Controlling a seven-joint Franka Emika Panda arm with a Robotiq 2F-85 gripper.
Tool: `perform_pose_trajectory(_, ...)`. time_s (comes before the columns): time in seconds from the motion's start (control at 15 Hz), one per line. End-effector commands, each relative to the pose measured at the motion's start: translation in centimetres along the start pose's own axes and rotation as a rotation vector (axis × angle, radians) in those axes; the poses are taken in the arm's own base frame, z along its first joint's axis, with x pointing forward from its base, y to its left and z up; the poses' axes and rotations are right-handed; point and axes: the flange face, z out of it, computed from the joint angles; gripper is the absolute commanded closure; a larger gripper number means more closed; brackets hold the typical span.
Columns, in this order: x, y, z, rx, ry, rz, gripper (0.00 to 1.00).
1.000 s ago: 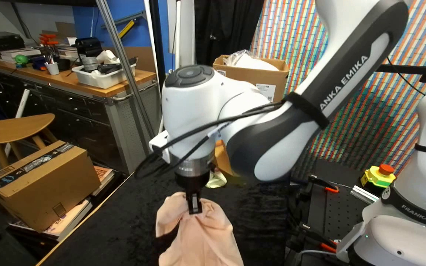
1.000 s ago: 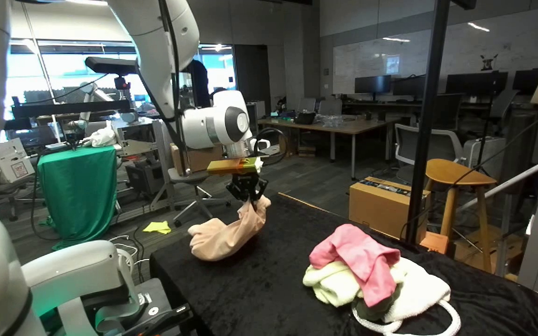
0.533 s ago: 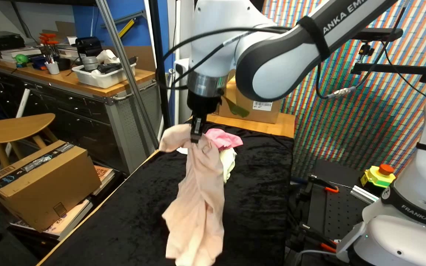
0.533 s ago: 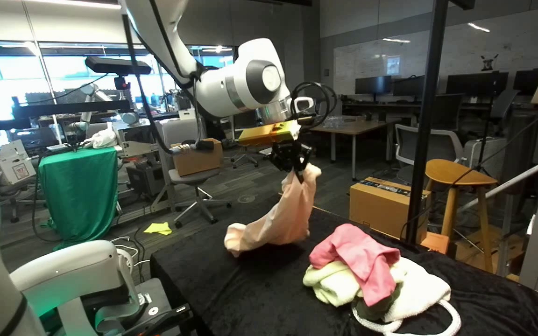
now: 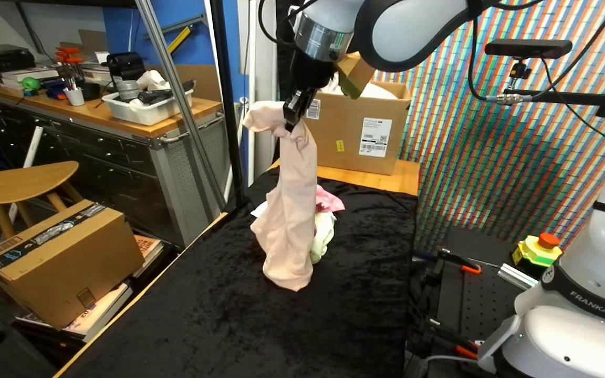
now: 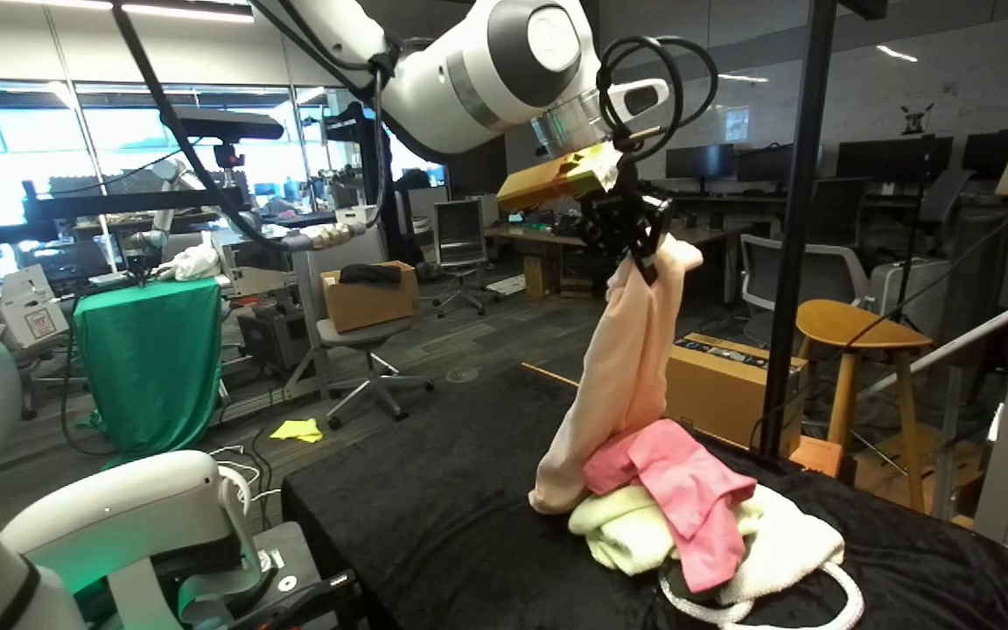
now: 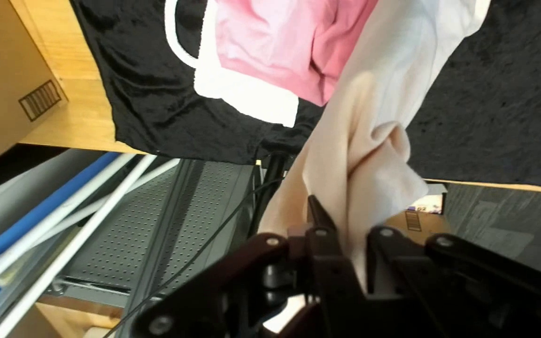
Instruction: Pick up all the clothes and plush toy, then put them in one place
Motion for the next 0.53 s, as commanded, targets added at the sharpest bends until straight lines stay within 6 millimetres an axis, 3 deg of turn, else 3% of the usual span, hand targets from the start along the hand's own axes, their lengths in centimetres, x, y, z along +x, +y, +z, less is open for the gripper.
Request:
perform_pose_trajectory(0.0,0.9,2.9,-1.4,-0.052,0.062,0.112,0.9)
perform_pose_trajectory(0.2,0.9,4.8,0.0,-0.086,0.063,0.18,0.9)
perform_pose_trajectory(0.47,0.0,5.7,4.8,-0.116,0.005,0.22,0.9)
